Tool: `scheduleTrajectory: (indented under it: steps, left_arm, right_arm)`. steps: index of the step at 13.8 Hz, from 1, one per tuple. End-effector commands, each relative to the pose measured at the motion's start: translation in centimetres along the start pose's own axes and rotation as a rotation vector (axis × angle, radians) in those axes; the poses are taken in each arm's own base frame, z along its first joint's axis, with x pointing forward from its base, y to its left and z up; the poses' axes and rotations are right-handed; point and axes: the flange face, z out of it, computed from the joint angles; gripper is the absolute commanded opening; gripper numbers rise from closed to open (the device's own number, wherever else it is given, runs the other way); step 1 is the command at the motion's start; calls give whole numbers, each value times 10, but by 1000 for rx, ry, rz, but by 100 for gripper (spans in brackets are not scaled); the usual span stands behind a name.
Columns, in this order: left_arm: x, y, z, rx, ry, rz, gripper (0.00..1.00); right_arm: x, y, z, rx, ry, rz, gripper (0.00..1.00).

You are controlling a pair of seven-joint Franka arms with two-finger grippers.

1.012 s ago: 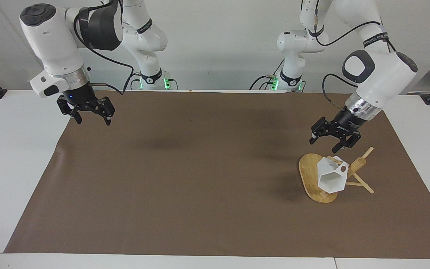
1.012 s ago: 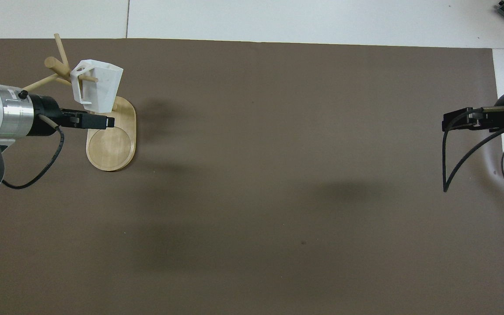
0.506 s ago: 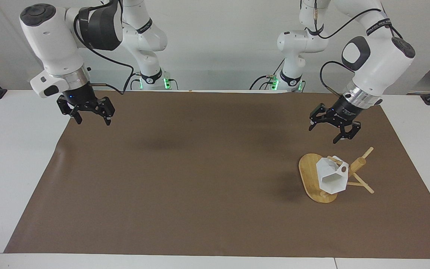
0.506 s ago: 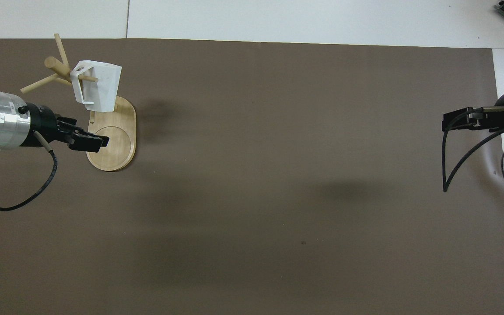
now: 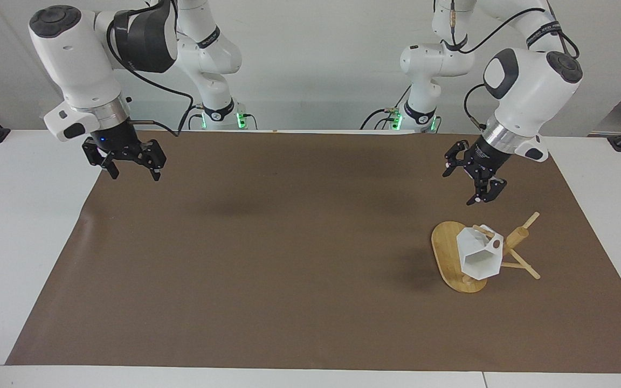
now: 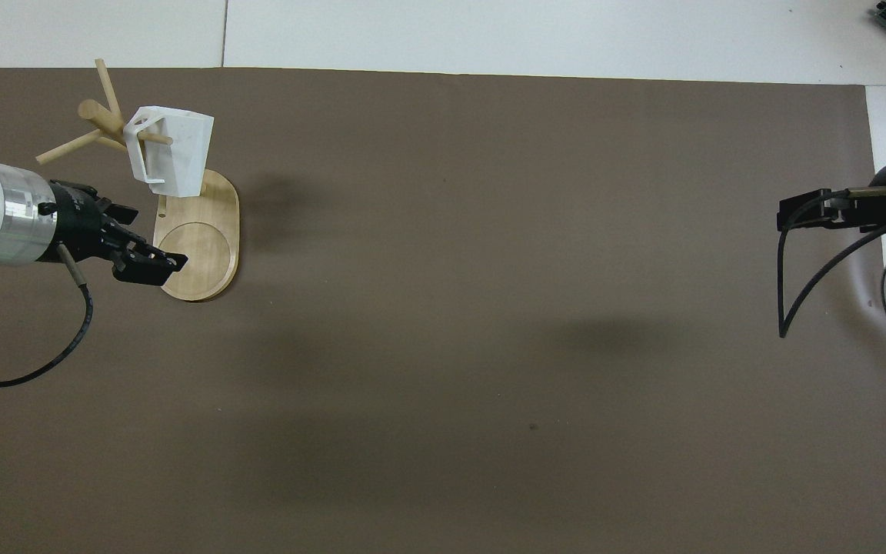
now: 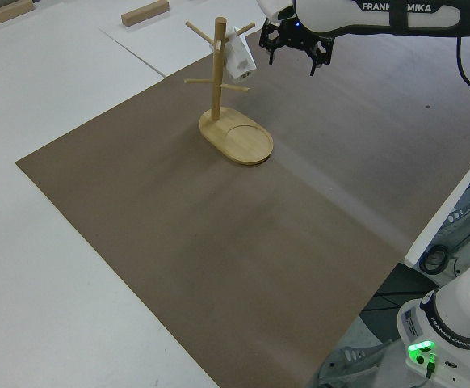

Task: Hang cup on rack
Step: 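Open the left gripper and pull it back from the cup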

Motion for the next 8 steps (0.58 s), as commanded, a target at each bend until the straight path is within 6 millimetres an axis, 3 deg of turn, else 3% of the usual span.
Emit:
scheduleTrajectory:
  steps: [1, 8]
  left_arm:
    - [5, -12, -17, 16, 23, 218, 100]
    - [30, -18, -46, 69, 31, 710, 100]
  right_arm:
    - [-5, 0, -3, -6, -6, 12, 100]
    - [-6, -11, -2, 27, -6, 9, 100]
